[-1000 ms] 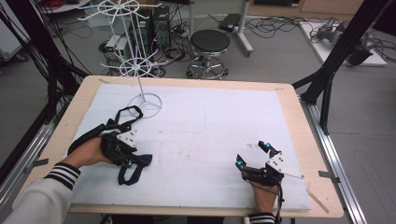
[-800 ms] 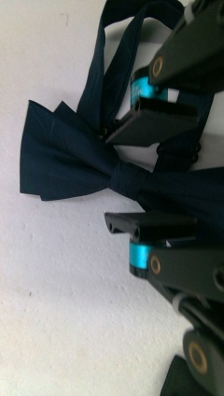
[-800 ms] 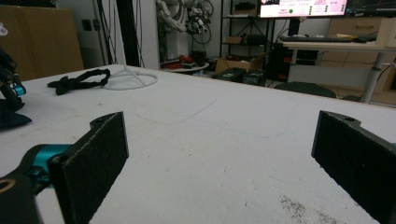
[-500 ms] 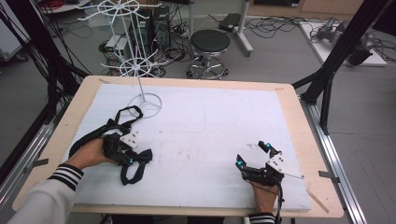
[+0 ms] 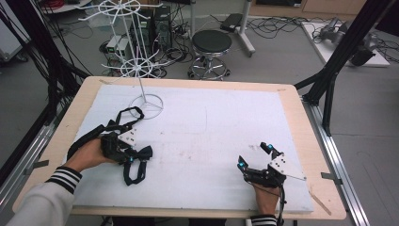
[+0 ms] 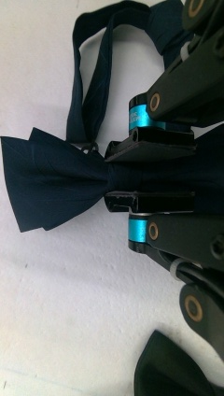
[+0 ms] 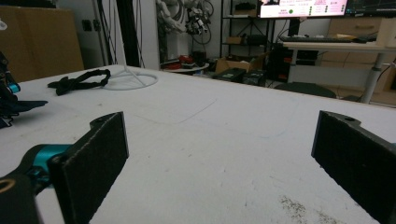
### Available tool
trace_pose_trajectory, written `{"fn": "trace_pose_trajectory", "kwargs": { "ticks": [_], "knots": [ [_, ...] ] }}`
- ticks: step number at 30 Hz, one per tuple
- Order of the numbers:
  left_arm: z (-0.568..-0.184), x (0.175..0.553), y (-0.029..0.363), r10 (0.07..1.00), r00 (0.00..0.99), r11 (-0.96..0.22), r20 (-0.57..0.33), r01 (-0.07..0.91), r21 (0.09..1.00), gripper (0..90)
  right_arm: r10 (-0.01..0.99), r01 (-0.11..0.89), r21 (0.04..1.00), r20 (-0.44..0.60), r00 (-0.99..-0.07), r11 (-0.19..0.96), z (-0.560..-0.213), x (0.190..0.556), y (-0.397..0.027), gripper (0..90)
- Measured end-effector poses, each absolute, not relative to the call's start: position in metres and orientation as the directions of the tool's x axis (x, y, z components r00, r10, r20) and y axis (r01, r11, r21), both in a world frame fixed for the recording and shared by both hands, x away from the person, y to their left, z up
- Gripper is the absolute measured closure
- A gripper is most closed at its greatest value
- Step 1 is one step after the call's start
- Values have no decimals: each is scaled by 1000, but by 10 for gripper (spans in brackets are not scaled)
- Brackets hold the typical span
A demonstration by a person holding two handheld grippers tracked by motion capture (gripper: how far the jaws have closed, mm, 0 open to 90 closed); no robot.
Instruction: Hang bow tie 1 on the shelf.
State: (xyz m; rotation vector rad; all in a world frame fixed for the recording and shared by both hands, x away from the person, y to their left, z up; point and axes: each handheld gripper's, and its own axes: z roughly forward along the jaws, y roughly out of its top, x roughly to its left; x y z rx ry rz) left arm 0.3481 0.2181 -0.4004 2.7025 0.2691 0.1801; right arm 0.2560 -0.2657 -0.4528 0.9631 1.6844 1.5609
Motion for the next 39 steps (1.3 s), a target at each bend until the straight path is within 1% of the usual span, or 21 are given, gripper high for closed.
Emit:
{"fn": "trace_pose_trajectory", "kwargs": {
  "ticks": [6, 7, 8, 14, 21, 26, 34, 39],
  "knots": [
    [-393, 347, 223, 253, 963, -862, 91, 182, 473, 745, 850, 87, 996, 24, -526, 26, -453, 256, -266, 30],
    [-389, 346, 227, 273, 957, -845, 94, 192, 499, 745, 851, 86, 996, 20, -525, 30, -453, 257, -266, 29],
    [-389, 346, 227, 273, 957, -845, 94, 192, 499, 745, 850, 85, 996, 19, -527, 31, -453, 257, -266, 30],
    [-378, 346, 239, 329, 939, -789, 105, 212, 577, 745, 849, 86, 996, 19, -527, 31, -453, 257, -266, 30],
    [-370, 348, 249, 377, 921, -730, 98, 231, 643, 745, 850, 89, 996, 18, -527, 33, -453, 256, -265, 29],
    [-362, 348, 256, 426, 901, -666, 88, 247, 704, 746, 849, 92, 995, 22, -527, 31, -453, 256, -265, 30],
    [-350, 349, 269, 501, 861, -553, 83, 246, 796, 746, 850, 92, 995, 22, -527, 31, -453, 257, -265, 29],
    [-345, 348, 272, 522, 848, -530, 94, 236, 815, 746, 850, 95, 995, 23, -526, 32, -453, 257, -265, 30]
  ]
}}
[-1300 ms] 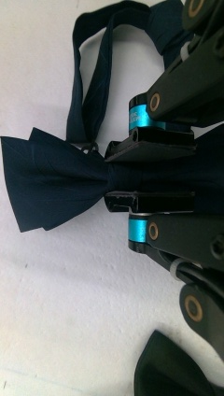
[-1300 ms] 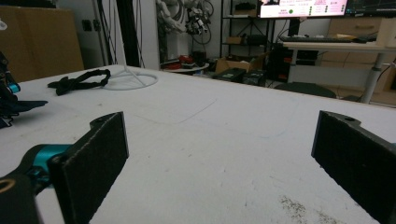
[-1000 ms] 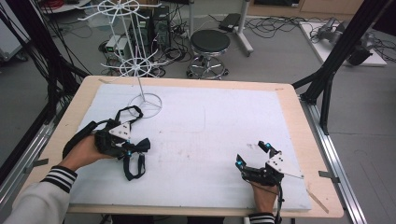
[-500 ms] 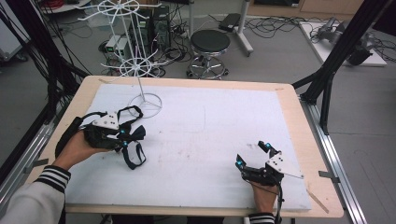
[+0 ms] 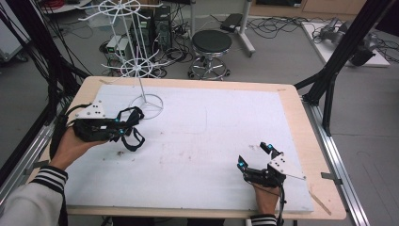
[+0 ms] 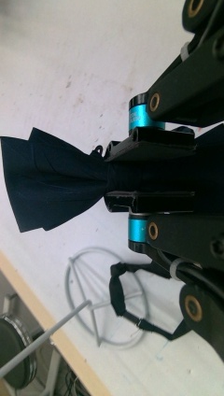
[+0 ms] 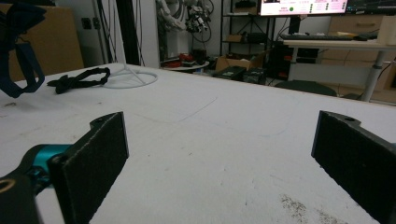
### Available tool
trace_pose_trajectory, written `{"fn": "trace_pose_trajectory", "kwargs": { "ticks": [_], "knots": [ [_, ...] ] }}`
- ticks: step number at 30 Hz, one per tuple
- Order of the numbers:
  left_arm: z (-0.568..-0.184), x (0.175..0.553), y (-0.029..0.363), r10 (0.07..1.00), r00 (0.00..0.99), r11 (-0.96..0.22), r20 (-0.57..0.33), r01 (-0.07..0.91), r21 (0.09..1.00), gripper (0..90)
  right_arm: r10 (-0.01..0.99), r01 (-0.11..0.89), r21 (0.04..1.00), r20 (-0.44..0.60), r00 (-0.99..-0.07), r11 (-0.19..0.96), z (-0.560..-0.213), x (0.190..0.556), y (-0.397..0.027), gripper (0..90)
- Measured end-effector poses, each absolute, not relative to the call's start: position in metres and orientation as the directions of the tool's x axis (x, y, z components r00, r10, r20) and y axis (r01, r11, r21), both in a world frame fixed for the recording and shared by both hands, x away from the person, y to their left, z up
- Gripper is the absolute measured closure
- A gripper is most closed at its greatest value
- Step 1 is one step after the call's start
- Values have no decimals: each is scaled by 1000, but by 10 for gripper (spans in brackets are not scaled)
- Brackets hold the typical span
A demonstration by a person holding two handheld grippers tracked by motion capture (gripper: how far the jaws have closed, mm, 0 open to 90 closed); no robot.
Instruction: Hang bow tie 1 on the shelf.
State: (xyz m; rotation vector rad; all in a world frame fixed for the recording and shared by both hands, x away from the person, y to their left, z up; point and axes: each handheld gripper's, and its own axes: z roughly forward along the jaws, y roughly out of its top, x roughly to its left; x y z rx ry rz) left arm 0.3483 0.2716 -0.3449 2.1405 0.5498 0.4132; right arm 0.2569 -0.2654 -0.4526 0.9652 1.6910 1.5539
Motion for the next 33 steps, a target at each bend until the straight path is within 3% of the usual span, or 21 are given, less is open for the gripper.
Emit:
{"fn": "trace_pose_trajectory", "kwargs": {
  "ticks": [33],
  "knots": [
    [-294, 354, 295, 663, 740, -318, 112, 144, 937, 747, 850, 98, 994, 20, -526, 37, -452, 257, -265, 30]
  ]
}}
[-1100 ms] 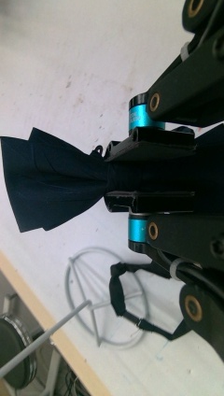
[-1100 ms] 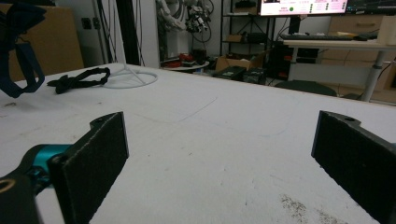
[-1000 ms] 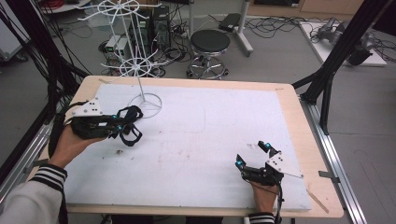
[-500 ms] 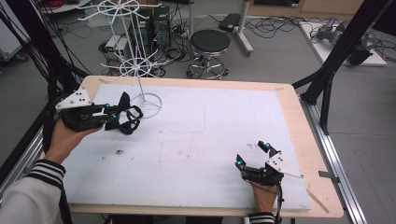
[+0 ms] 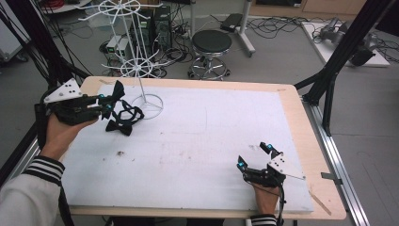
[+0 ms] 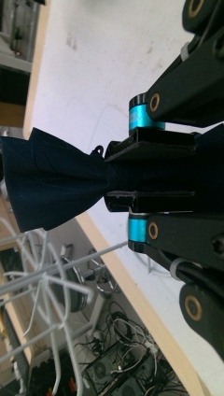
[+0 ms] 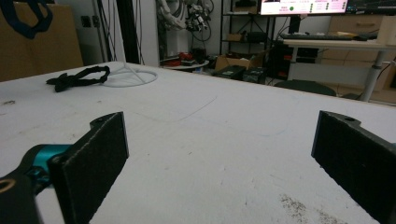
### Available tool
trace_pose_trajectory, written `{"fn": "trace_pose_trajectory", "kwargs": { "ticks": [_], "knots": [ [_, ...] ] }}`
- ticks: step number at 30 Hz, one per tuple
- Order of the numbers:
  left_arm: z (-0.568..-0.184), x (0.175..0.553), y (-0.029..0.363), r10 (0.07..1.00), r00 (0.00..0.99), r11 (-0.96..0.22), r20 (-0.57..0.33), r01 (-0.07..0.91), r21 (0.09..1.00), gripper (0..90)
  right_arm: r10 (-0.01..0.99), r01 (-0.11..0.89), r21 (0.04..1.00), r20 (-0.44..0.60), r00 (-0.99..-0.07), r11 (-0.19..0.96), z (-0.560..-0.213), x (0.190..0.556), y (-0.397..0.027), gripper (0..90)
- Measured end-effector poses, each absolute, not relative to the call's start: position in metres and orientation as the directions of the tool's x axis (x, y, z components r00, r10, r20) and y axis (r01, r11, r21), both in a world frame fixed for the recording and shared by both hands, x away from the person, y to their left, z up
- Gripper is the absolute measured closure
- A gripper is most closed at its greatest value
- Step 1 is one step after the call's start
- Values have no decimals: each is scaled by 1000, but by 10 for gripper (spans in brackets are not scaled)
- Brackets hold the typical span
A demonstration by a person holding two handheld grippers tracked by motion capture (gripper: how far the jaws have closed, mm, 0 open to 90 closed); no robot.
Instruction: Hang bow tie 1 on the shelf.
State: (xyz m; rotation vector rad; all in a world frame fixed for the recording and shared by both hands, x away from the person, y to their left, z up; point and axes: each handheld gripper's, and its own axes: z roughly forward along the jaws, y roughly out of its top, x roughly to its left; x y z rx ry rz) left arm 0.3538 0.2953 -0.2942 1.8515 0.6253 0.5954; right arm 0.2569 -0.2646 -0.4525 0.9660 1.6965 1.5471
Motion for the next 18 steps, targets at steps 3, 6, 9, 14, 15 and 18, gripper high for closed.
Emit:
{"fn": "trace_pose_trajectory", "kwargs": {
  "ticks": [3, 6, 9, 14, 15, 18],
  "knots": [
    [-291, 357, 299, 676, 728, -310, 115, 139, 941, 747, 850, 98, 994, 21, -526, 36, -453, 257, -265, 30],
    [-287, 359, 303, 693, 713, -292, 111, 136, 947, 748, 850, 97, 995, 21, -526, 35, -453, 257, -265, 30],
    [-284, 361, 306, 705, 701, -276, 109, 130, 952, 747, 850, 97, 995, 19, -526, 38, -453, 257, -265, 30],
    [-277, 364, 310, 723, 682, -264, 110, 126, 956, 747, 850, 97, 995, 16, -527, 41, -452, 257, -265, 30],
    [-276, 365, 311, 725, 679, -265, 113, 125, 956, 747, 850, 97, 995, 17, -527, 40, -453, 257, -265, 30],
    [-273, 368, 313, 739, 664, -264, 115, 128, 956, 747, 850, 97, 994, 16, -527, 41, -452, 257, -265, 30]
  ]
}}
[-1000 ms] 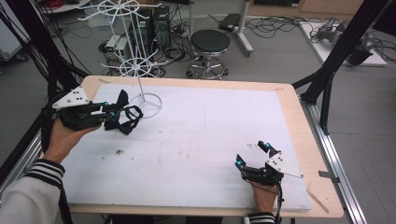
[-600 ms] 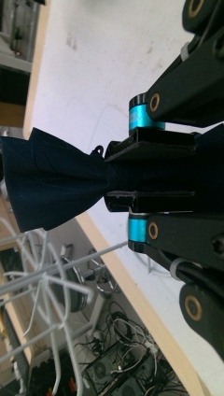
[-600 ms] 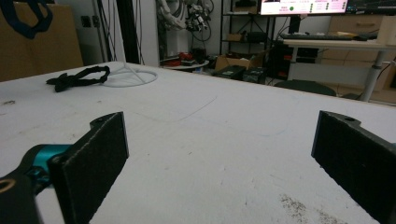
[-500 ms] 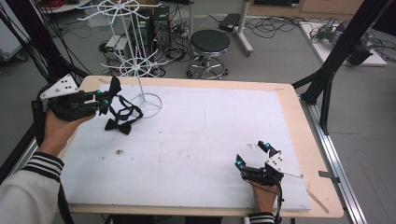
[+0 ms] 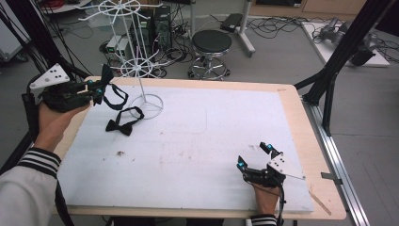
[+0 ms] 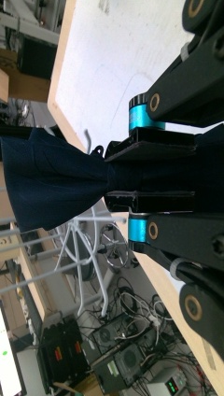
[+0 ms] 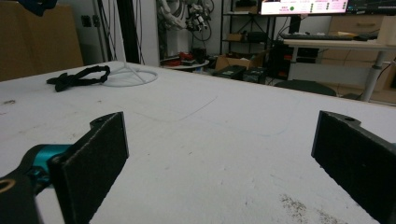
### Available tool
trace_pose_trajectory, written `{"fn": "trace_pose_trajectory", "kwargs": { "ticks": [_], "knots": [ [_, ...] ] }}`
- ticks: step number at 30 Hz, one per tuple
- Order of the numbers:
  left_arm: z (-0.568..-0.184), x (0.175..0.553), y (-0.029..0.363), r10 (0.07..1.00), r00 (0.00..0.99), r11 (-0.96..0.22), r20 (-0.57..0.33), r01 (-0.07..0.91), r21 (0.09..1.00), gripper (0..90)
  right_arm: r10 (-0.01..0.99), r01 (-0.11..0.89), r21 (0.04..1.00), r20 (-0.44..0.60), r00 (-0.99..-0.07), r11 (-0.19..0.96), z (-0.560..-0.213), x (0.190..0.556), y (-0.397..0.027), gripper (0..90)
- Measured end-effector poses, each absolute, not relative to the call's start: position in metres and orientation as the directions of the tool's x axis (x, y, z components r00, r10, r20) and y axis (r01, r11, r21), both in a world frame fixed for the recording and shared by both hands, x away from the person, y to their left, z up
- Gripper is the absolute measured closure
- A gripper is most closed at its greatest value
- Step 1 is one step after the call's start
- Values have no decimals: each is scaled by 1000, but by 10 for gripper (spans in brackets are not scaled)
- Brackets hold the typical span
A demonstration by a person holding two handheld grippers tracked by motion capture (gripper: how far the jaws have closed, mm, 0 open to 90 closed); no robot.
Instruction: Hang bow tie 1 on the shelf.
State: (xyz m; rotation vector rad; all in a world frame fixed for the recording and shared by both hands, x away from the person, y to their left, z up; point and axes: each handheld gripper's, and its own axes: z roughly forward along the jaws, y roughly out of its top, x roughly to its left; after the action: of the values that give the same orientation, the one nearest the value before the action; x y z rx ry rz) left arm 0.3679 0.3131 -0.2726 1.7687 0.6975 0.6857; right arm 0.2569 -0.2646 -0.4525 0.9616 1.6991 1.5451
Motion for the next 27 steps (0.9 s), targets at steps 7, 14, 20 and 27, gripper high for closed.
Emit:
{"fn": "trace_pose_trajectory", "kwargs": {
  "ticks": [7, 14, 20, 27],
  "knots": [
    [-271, 377, 316, 763, 639, -235, 95, 138, 962, 747, 849, 96, 994, 16, -527, 41, -452, 257, -265, 30],
    [-271, 387, 316, 770, 630, -245, 95, 154, 957, 747, 849, 92, 995, 12, -528, 43, -452, 257, -264, 30],
    [-266, 398, 317, 774, 624, -256, 108, 152, 955, 749, 849, 92, 995, 11, -529, 45, -453, 257, -264, 30],
    [-264, 408, 318, 776, 619, -262, 119, 144, 954, 749, 850, 92, 995, 10, -527, 46, -452, 257, -264, 30]
  ]
}}
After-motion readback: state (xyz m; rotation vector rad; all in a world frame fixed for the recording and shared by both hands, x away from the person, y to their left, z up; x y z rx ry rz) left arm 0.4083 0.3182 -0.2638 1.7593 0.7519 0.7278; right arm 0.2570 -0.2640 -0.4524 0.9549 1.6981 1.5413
